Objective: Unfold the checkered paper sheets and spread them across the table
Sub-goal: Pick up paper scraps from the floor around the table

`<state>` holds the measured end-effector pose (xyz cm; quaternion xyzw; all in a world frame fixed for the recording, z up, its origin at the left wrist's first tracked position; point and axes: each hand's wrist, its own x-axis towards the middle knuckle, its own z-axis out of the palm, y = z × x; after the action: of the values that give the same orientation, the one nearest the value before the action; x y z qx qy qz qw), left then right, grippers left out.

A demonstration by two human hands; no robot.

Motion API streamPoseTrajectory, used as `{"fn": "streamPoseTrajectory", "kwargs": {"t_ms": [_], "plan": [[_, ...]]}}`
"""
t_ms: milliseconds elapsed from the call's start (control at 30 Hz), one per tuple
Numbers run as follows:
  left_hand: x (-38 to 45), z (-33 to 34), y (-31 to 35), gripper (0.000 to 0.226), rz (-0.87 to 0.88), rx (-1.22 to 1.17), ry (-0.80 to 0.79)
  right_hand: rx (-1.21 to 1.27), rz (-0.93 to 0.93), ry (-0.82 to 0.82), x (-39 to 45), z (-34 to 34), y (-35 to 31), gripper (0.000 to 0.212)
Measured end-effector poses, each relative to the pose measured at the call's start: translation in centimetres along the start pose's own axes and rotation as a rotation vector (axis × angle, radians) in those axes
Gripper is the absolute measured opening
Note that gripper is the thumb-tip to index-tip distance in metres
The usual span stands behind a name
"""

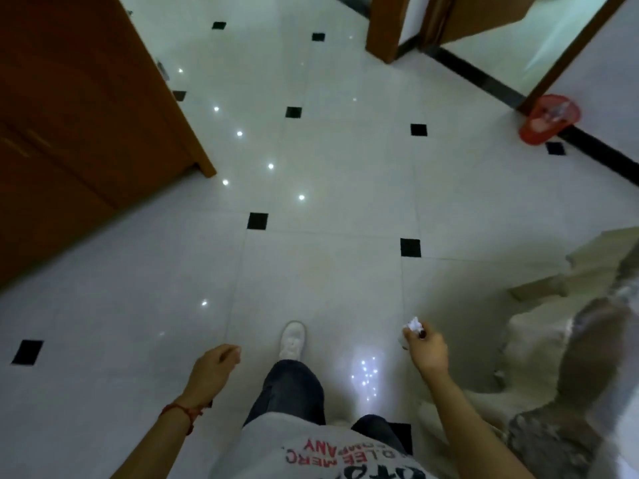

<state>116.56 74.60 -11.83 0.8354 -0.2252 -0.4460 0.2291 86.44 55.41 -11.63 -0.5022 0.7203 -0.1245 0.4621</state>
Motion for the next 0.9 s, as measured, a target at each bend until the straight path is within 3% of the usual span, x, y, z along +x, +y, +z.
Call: {"fn": "streamPoseTrajectory", "kwargs": {"t_ms": [233, 333, 633, 700, 900], "plan": [[12.5, -3.7, 11.2, 0.019, 0.094, 0.149, -0.16, 0.132, 0.229, 0.135, 4.4, -0.5, -4.3, 0.029], [17.2, -2.9, 18.0, 0.021, 0.172, 0.217, -0.265, 0.166, 0.299, 0.211, 5.1, -1.1, -5.6, 0.022], [26.2, 8.4, 39.5, 0.016, 0.433, 0.371, -0.498, 0.391, 0.526, 0.41, 11.3, -4.8, -5.1, 0.022], [27.7, 10.9, 43.3, 0.016, 0.447, 0.385, -0.506, 0.43, 0.542, 0.426, 13.9, -6.1, -5.3, 0.013], [31.5, 15.6, 50.9, 0.02, 0.397, 0.434, -0.523, 0.496, 0.584, 0.438, 23.5, -12.8, -6.3, 0.018]]}}
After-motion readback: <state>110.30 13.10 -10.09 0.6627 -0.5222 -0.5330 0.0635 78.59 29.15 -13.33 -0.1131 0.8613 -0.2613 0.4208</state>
